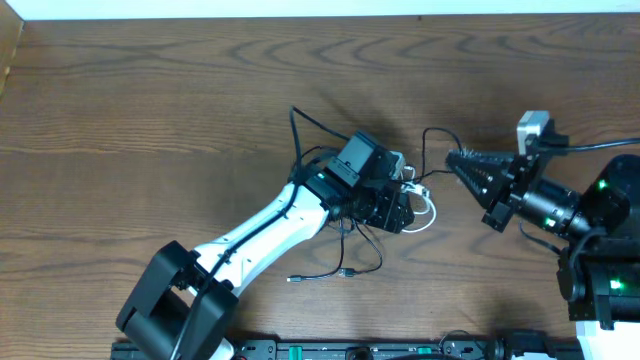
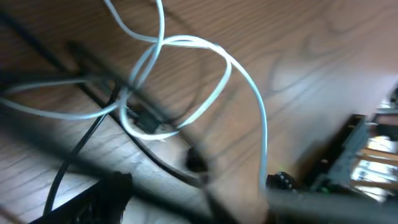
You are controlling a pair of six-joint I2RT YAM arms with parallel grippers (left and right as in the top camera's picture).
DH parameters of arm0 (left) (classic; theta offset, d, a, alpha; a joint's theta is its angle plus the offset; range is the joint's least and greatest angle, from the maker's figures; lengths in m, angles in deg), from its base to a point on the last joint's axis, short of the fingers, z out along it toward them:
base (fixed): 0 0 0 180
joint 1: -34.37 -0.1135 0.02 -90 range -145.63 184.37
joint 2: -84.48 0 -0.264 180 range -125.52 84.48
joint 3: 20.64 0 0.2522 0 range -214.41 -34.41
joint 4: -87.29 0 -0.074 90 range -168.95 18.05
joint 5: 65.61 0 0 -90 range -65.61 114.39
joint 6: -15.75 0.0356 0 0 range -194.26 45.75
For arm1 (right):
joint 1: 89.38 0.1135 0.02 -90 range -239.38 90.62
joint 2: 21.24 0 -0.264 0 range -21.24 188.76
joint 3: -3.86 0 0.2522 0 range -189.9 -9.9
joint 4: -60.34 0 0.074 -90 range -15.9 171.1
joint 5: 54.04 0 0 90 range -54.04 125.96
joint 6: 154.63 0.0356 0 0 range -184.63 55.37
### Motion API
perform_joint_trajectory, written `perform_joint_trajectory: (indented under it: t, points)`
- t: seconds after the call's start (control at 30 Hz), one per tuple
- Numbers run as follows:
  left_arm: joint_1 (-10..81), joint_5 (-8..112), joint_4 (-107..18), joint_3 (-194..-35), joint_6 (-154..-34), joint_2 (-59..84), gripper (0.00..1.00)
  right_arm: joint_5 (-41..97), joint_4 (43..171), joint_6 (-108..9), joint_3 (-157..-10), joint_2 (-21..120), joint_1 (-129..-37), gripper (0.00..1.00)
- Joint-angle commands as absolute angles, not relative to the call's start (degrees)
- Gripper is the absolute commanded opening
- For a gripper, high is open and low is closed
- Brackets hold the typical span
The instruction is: Untangle cables
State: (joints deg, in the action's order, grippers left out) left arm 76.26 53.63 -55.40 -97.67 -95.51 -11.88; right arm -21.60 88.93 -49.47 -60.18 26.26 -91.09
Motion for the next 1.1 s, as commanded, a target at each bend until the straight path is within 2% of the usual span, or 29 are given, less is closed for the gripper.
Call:
perform_joint_trajectory:
  t: [0.0,0.13,0.23,0.33,0.57,0.63,0.7,0.77,0.83,0.87,0.93,0.97,1.07]
  points:
    - [76.57,45.76,-54.40,-97.89,-96.04,-11.97,0.73,-21.58,84.41,-43.66,-61.23,26.00,-90.79,0.01]
    - [76.54,41.08,-52.39,-97.89,-96.01,-11.97,0.71,-20.97,76.06,-39.96,-61.23,26.00,-90.96,0.01]
    - [76.54,37.65,-50.22,-97.89,-96.01,-11.97,0.65,-17.89,71.21,-36.27,-61.23,26.00,-91.88,0.01]
    - [76.50,35.51,-48.78,-97.89,-96.04,-11.97,0.57,-15.37,68.19,-34.39,-61.23,26.00,-93.13,0.01]
    - [74.88,35.27,-47.97,-97.89,-96.06,-11.97,0.52,-8.71,63.32,-32.84,-61.23,25.83,-96.43,0.01]
    - [74.23,35.29,-47.62,-97.89,-96.06,-11.97,0.47,-5.56,63.16,-30.17,-61.23,25.78,-97.46,0.01]
    - [73.66,35.44,-47.21,-97.89,-96.06,-11.97,0.37,-2.72,63.34,-26.02,-61.23,25.80,-98.35,0.01]
    - [73.31,37.50,-47.34,-97.89,-96.01,-11.97,0.35,-1.98,63.41,-22.17,-61.23,25.87,-98.44,0.01]
    - [73.16,41.80,-48.47,-97.89,-95.95,-11.97,0.36,-3.88,63.41,-20.47,-61.23,25.89,-98.22,0.01]
    - [73.16,44.91,-49.57,-97.89,-95.86,-11.97,0.43,-5.54,63.60,-20.51,-61.23,25.91,-98.22,0.01]
    - [73.18,49.80,-51.71,-97.89,-95.75,-11.97,0.62,-6.85,65.07,-20.51,-61.23,25.89,-98.22,0.01]
    - [73.18,52.60,-53.09,-97.89,-95.66,-11.97,0.67,-6.83,66.51,-20.51,-61.23,25.89,-98.24,0.01]
    - [73.16,61.04,-57.26,-97.89,-93.33,-11.97,0.71,-4.84,72.08,-20.44,-61.23,25.89,-98.24,0.01]
